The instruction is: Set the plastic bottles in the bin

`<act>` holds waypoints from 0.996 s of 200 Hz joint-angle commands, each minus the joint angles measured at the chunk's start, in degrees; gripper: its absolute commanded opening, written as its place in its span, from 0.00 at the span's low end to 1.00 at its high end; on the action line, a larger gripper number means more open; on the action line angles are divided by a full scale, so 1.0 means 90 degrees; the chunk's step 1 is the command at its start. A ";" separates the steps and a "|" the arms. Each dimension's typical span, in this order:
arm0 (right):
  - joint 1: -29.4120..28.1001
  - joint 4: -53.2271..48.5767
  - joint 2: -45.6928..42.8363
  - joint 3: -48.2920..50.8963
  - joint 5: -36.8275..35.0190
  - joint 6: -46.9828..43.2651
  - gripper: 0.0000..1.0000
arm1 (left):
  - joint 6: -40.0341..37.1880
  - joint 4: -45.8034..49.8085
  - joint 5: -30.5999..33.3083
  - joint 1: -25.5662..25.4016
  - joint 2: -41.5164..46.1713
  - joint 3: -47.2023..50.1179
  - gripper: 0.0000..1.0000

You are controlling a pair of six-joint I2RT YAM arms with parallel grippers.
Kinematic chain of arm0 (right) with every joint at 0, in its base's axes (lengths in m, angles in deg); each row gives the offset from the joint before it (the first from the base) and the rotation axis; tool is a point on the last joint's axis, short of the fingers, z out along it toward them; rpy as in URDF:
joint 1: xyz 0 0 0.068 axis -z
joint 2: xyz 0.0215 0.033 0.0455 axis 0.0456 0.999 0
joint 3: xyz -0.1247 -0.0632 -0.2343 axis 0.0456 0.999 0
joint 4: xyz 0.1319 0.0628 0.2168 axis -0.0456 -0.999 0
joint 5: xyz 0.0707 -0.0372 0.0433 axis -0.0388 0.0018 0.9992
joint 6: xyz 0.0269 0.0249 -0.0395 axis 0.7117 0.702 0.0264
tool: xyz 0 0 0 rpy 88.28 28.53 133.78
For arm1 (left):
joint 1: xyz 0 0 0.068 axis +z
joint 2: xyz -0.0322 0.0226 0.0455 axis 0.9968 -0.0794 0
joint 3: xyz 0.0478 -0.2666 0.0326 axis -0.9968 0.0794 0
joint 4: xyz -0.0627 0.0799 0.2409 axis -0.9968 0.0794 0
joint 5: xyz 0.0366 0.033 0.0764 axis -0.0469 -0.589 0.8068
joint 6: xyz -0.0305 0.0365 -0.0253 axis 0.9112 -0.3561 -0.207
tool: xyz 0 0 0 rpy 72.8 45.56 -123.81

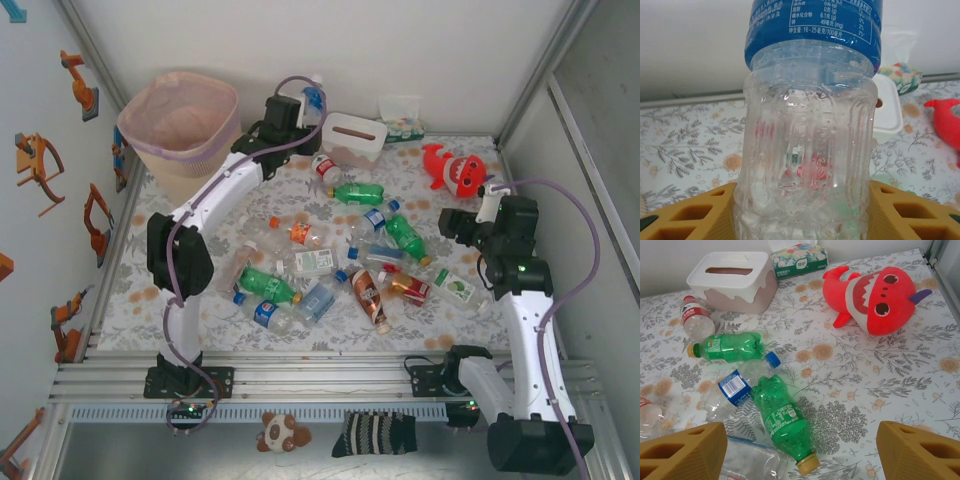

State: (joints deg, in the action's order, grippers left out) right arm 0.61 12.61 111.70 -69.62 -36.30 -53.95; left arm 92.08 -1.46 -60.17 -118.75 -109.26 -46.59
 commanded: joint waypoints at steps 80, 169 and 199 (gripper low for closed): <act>-0.0039 -0.0079 -0.0073 -0.0223 0.0020 -0.0086 0.77 | -0.0886 0.0732 0.1054 0.0178 0.1412 -0.0259 0.52; -0.0038 -0.0049 -0.0083 -0.0155 0.0073 -0.0059 0.77 | -0.0692 0.2213 0.1959 0.1115 0.2024 -0.0541 0.51; -0.0036 -0.0010 -0.0075 -0.0125 0.0097 -0.0046 0.77 | -0.0475 0.2637 0.1866 0.1609 0.2040 -0.0585 0.51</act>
State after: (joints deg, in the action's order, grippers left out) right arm 0.61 12.41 111.70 -70.06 -36.10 -53.95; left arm 86.07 17.27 -44.54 -107.27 -92.50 -50.13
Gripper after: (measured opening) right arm 0.773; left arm 0.544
